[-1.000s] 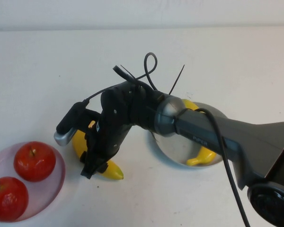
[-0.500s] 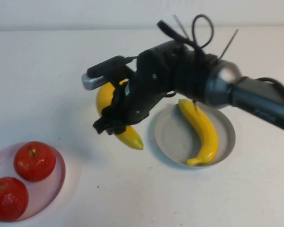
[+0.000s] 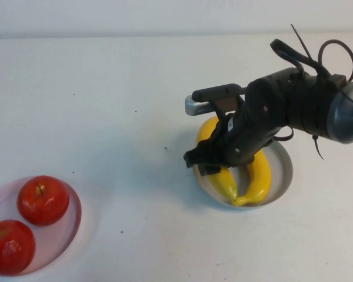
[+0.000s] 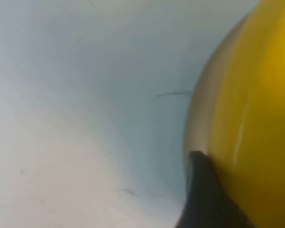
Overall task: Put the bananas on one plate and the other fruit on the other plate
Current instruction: Put another type of fruit in the right plate
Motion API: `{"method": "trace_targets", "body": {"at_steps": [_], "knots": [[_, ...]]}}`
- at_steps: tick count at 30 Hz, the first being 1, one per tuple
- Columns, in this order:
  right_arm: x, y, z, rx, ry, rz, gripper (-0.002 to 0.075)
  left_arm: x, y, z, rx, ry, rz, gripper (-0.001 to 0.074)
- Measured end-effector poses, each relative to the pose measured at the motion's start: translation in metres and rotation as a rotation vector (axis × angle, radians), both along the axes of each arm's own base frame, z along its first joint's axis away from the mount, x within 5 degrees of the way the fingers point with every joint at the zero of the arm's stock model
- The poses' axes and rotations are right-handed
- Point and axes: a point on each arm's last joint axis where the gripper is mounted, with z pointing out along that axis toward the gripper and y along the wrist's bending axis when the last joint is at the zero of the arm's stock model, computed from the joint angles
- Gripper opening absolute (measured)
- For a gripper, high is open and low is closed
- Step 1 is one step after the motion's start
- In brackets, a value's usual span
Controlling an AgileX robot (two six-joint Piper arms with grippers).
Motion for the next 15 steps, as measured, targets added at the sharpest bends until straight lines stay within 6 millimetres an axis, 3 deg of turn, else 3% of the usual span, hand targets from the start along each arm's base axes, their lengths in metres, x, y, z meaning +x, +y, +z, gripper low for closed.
{"method": "trace_targets", "body": {"at_steps": [6,12,15], "knots": [[0.004,-0.001,-0.016,-0.039,0.033,-0.001,0.0359,0.0,0.0,0.0,0.0,0.0,0.0,0.0001],[0.005,-0.005,-0.017,-0.069,0.034,0.006,0.0445,0.0,0.0,0.0,0.0,0.0,0.0,0.0001],[0.0,-0.005,-0.006,-0.062,0.018,0.014,0.0452,0.0,0.0,0.0,0.0,0.0,0.0,0.0001]]}}
